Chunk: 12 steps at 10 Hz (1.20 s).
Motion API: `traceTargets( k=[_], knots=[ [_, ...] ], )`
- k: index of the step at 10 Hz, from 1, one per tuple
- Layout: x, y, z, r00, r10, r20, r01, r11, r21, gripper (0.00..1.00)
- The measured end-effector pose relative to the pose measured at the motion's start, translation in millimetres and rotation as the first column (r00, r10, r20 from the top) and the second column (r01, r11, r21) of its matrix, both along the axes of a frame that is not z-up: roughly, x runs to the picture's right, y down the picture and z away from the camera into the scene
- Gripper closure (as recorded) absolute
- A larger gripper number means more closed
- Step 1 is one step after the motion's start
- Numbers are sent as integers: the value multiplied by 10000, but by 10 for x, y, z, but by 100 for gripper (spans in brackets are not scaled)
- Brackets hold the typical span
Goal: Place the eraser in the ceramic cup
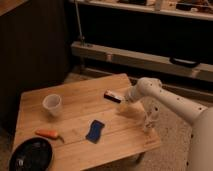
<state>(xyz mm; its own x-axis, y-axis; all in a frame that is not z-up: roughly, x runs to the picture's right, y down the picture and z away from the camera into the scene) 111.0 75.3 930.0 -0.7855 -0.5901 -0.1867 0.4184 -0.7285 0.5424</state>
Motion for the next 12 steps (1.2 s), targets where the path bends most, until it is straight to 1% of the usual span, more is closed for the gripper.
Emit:
traceTargets(
  k=[2, 3, 6, 7, 10, 11, 12],
  knots=[
    [2, 53, 51, 10000, 96, 17, -96, 9999, -129, 20],
    [11, 97, 89, 9996, 291, 67, -290, 9994, -208, 20],
    [-14, 108, 159, 9989, 434, 195, -430, 9989, -207, 20],
    [-48, 98, 184, 9988, 433, 243, -429, 9989, -200, 25],
    [-70, 73, 205, 9983, 463, 359, -456, 9987, -205, 54],
    [-93, 77, 199, 9980, 447, 451, -436, 9987, -251, 67],
    [-100, 84, 196, 9979, 437, 479, -425, 9987, -272, 74]
  ],
)
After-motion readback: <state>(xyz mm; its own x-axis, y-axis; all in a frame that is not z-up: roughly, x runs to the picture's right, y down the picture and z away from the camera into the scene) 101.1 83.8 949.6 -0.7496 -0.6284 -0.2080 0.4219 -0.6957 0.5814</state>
